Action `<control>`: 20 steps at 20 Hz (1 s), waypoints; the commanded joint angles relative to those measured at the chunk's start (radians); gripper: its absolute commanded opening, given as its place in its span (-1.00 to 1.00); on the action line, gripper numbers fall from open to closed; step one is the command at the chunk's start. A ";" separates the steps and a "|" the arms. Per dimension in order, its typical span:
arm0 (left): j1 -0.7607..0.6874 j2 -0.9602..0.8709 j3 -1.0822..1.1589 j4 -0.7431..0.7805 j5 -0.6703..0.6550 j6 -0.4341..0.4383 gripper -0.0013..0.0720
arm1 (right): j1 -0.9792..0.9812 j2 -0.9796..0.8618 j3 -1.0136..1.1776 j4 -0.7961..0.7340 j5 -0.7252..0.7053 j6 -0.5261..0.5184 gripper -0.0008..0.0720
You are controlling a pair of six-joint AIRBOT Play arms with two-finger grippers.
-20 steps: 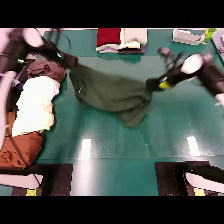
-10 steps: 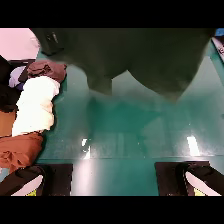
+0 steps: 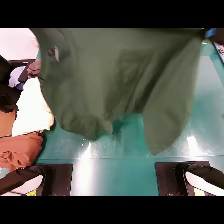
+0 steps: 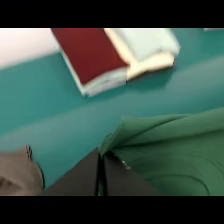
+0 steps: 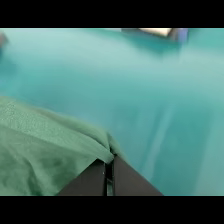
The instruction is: Fold the shirts.
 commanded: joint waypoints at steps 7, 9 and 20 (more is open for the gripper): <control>0.000 -0.559 -0.094 -0.007 -0.069 -0.016 -0.89 | 0.000 -0.397 -0.249 0.020 -0.287 -0.011 -0.93; 0.000 -0.568 -0.095 -0.006 -0.060 -0.016 0.20 | 0.000 -0.453 -0.198 0.021 -0.257 -0.011 -0.40; 0.085 -0.174 -0.638 -0.058 -0.089 -0.142 0.34 | -0.129 -0.094 -0.542 0.017 -0.092 -0.016 0.00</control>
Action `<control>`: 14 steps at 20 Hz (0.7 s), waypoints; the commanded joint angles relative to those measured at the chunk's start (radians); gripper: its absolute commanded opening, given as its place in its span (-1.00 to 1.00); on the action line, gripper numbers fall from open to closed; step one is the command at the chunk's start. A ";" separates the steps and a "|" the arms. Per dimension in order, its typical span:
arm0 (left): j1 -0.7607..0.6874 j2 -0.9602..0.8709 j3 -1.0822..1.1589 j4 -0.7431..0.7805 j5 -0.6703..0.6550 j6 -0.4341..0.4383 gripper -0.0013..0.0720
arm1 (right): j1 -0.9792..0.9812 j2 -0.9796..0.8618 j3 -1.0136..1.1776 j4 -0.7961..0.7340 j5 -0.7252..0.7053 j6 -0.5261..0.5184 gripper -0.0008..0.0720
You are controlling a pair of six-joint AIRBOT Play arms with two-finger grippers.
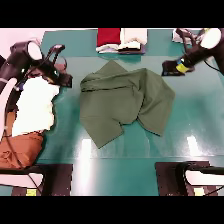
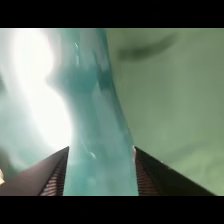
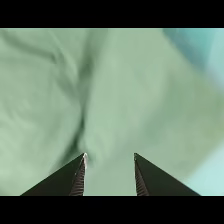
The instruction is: Fold the shirts.
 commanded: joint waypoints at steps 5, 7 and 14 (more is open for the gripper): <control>0.010 0.251 -0.556 -0.127 0.165 -0.053 0.34 | -0.084 0.321 -0.652 0.003 0.008 0.089 0.48; 0.010 0.253 -0.579 -0.130 0.179 -0.053 0.34 | -0.084 0.357 -0.786 0.027 -0.039 0.127 0.45; 0.010 0.253 -0.579 -0.134 0.199 -0.052 0.34 | -0.080 0.359 -0.959 0.145 -0.209 0.163 0.39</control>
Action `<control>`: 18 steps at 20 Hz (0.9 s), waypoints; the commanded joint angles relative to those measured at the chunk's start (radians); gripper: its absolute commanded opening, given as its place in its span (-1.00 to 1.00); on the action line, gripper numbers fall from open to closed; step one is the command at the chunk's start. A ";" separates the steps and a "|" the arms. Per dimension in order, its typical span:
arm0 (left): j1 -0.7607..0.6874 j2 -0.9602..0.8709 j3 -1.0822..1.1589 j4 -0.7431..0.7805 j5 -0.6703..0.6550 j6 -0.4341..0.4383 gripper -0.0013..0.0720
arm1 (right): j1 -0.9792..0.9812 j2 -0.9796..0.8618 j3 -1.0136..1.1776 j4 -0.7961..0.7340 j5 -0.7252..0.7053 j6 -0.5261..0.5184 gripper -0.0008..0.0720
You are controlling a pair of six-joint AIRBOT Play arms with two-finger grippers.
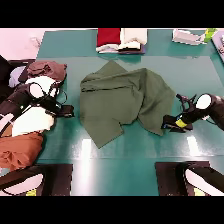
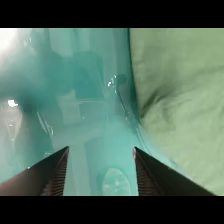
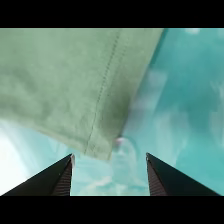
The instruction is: Fold the shirts.
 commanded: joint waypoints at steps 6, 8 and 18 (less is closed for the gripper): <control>0.001 0.003 -0.010 -0.027 0.023 0.002 0.34 | 0.083 -0.103 -0.034 0.070 -0.144 0.021 0.12; 0.000 0.002 -0.010 -0.034 0.013 0.003 0.36 | 0.120 -0.127 0.009 0.068 -0.147 0.021 -0.66; -0.220 -0.087 -0.072 -0.101 0.249 -0.037 0.68 | 0.132 -0.152 0.071 0.044 -0.112 0.021 -0.93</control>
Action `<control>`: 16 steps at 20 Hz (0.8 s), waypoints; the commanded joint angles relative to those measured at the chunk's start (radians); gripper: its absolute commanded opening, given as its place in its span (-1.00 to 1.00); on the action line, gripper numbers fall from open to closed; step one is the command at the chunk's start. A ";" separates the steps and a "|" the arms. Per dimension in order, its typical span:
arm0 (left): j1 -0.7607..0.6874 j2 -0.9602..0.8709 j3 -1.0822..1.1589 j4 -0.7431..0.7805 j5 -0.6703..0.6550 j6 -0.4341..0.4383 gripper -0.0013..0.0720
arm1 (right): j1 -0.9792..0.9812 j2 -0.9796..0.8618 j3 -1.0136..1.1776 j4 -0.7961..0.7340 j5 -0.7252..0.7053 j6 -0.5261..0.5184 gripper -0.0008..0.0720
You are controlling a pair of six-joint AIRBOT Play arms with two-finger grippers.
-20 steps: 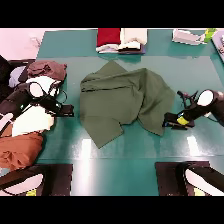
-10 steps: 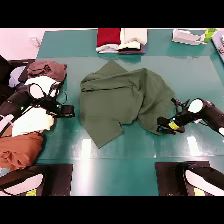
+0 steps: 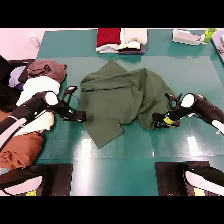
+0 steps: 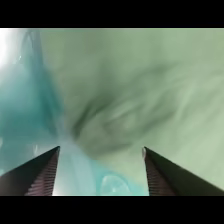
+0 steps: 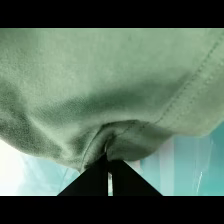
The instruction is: Fold the shirts.
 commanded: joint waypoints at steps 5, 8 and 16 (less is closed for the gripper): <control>-0.047 -0.048 0.059 -0.022 0.073 -0.058 -0.90 | 0.002 0.011 0.006 -0.005 0.012 0.000 -0.93; -0.045 -0.005 0.185 0.087 0.026 -0.061 -0.90 | 0.000 0.102 0.029 -0.026 0.008 -0.006 -0.93; -0.045 0.375 0.737 0.420 -0.024 -0.068 -0.90 | 0.000 0.394 0.616 -0.245 0.154 -0.007 -0.93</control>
